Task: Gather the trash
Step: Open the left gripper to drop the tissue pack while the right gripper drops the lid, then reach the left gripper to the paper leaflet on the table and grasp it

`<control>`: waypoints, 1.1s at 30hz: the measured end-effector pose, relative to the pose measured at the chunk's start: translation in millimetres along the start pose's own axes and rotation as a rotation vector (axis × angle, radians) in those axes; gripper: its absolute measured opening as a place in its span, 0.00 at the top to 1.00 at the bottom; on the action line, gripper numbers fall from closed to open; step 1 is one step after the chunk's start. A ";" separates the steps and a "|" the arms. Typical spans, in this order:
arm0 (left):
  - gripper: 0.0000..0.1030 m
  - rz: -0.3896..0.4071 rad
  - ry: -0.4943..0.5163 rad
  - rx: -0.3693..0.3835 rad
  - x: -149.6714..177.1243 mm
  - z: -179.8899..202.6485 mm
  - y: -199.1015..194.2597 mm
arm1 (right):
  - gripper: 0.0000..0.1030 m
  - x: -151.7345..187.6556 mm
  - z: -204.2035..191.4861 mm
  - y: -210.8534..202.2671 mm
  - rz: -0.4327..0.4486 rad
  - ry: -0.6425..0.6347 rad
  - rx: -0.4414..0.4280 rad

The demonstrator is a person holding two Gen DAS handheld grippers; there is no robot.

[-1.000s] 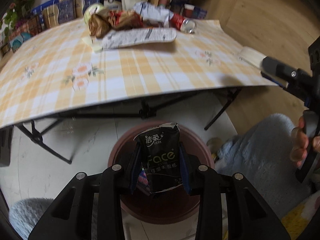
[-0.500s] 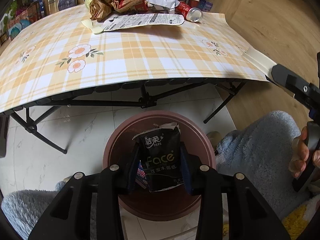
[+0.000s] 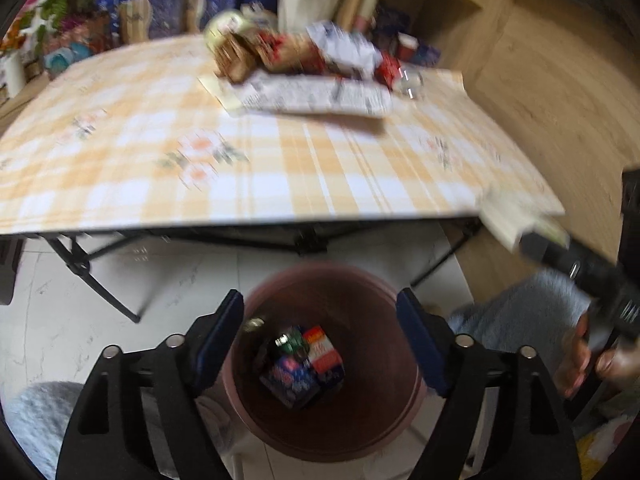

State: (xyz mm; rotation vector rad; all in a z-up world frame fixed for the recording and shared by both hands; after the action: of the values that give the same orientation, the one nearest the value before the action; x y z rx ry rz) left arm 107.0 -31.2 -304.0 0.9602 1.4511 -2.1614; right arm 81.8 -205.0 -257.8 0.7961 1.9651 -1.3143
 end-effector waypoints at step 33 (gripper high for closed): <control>0.06 0.206 -0.029 -0.178 -35.6 -69.6 -51.2 | 0.07 39.3 -33.8 28.7 -0.139 -0.097 -0.066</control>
State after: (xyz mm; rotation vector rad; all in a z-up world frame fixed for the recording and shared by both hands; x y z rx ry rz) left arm 123.0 50.4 -261.5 0.9637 1.4348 -1.8597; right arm 73.9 -158.8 -294.1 0.5625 2.0047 -1.3343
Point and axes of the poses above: each gripper's, at about its wrist camera, not at the fingertips, and y roughly the way its jaws point, z to its right, x to its underside, the point moved 8 cm from there along y, roughly the way its jaws point, and after that the axes turned 10 degrees about z, right-handed, at the moved point
